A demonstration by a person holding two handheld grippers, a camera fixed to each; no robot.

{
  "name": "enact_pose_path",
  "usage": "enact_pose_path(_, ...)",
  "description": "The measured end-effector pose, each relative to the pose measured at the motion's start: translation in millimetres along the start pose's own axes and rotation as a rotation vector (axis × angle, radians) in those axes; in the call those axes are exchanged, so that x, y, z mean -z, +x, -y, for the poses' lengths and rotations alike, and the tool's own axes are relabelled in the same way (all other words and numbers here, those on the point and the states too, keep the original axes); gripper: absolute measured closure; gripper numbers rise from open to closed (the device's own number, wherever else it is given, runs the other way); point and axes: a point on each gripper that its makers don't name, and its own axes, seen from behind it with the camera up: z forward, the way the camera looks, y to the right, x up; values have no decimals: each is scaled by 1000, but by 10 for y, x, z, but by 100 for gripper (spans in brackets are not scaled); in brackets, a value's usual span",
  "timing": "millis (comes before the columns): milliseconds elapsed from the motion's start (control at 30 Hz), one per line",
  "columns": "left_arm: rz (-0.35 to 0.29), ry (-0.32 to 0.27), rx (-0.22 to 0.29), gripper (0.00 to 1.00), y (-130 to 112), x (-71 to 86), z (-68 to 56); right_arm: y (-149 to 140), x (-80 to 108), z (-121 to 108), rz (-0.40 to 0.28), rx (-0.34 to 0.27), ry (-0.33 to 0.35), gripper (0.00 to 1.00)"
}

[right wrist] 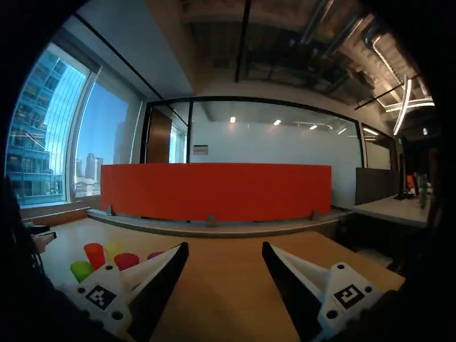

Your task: Pour water

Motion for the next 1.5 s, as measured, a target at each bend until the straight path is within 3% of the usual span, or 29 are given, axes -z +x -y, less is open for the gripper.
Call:
enact_pose_path(1000,0,4,-4,15,-9,-1,17,67,37,-84,-20,1,-7,0)
enact_pose_path(1500,0,4,-4,15,-17,-2,12,-76,23,-118,-28,26,7,0)
